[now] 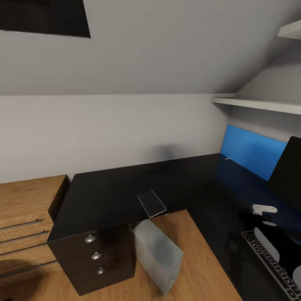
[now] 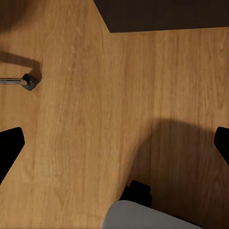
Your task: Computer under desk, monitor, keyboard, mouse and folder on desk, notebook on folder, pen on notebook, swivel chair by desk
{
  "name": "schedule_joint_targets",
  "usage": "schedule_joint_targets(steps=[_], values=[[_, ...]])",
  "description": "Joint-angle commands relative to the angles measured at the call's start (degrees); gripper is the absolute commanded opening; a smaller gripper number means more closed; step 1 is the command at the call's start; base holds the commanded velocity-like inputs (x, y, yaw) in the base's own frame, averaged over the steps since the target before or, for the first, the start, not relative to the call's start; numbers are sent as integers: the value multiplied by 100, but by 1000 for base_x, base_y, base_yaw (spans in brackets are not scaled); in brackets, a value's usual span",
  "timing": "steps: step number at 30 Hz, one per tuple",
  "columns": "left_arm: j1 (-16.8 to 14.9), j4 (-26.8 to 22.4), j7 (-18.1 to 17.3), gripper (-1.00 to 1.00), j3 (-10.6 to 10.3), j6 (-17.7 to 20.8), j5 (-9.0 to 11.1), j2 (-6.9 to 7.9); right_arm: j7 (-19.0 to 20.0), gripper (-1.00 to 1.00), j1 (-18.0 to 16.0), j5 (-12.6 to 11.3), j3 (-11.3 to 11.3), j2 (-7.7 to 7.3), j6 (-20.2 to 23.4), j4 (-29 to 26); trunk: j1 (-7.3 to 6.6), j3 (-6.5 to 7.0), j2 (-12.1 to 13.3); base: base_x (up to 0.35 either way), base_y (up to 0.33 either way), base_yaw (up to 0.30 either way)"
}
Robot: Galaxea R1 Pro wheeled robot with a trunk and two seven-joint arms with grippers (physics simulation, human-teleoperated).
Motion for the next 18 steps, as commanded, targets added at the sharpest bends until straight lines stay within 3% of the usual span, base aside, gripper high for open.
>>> schedule_joint_targets(steps=[1, 3, 18], values=[[-3, -8, 26, 100, -49, -16, 54, 3, -102, -100, -5, -73, 42, -9, 13, -6, 0, -6, -4, 11, 0, 0], [-3, -8, 21, 100, -52, -20, 51, 2, -255, -100, -5, -76, 47, -7, 15, 51, 0, -6, -4, 157, 0, 0], [-3, 26, 21, 100, -52, -21, 48, 4, -271, -100, -40, -76, 45, 11, -16, 402, 0, -6, -4, 114, 0, 0]])
